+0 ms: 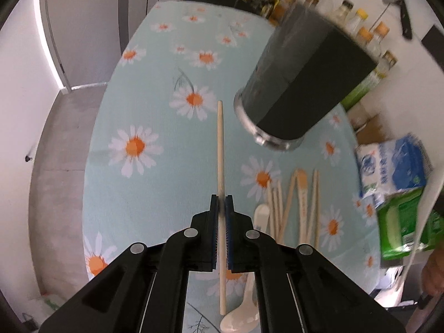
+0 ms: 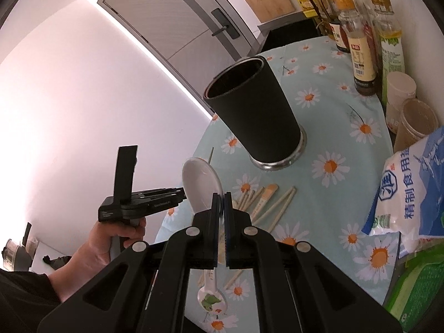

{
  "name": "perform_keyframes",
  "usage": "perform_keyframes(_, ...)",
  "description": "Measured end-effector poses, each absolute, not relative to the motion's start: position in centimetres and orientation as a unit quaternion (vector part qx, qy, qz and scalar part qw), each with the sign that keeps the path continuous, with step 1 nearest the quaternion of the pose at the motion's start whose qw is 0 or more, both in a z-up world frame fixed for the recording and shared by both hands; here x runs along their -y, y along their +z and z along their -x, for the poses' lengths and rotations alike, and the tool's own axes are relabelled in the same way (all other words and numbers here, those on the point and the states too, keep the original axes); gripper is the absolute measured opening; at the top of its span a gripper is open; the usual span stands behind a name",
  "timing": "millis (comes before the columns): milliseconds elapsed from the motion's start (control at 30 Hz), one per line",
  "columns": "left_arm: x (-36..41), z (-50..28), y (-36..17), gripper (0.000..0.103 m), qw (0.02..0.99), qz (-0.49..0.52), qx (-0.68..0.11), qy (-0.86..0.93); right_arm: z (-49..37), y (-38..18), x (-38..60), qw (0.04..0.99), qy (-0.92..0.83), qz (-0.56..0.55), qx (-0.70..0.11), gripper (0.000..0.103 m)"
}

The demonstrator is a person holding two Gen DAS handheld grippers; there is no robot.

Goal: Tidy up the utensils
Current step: 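Lift spoon and chopstick into the black holder and open both tools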

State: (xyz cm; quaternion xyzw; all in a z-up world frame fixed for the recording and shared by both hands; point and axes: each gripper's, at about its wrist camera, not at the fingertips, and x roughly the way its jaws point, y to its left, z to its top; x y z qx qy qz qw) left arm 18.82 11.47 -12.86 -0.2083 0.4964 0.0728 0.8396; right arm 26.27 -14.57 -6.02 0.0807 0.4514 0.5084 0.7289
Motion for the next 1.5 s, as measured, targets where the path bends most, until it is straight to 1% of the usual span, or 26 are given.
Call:
perform_keyframes(400,-12.7,-18.6,-5.2,0.003,0.899,0.219,-0.380,0.012,-27.2,-3.7,12.0,0.756,0.492,-0.129,-0.411,0.004)
perform_keyframes(567,-13.2,-19.2,-2.9,0.003,0.913,0.214,-0.347,-0.015,-28.2,-2.8,11.3,0.763,0.484,-0.155,-0.399,0.004)
perform_keyframes(833,-13.9,-21.8,1.3,0.003,0.935,0.198,-0.285,-0.068,-30.5,0.3,9.5,0.801,0.460,-0.186,-0.336,0.004)
perform_keyframes(933,-13.9,-23.1,2.2,0.003,0.941,0.195,-0.266,-0.080,-31.6,1.5,9.1,0.813,0.445,-0.202,-0.317,0.004)
perform_keyframes(1233,-14.1,-25.8,5.1,0.003,0.954,0.192,-0.200,-0.113,-33.8,4.1,7.9,0.854,0.411,-0.202,-0.246,0.004)
perform_keyframes(1500,-14.0,-28.5,5.0,0.003,0.958,0.197,-0.168,-0.123,-36.1,4.3,7.5,0.877,0.383,-0.212,-0.195,0.004)
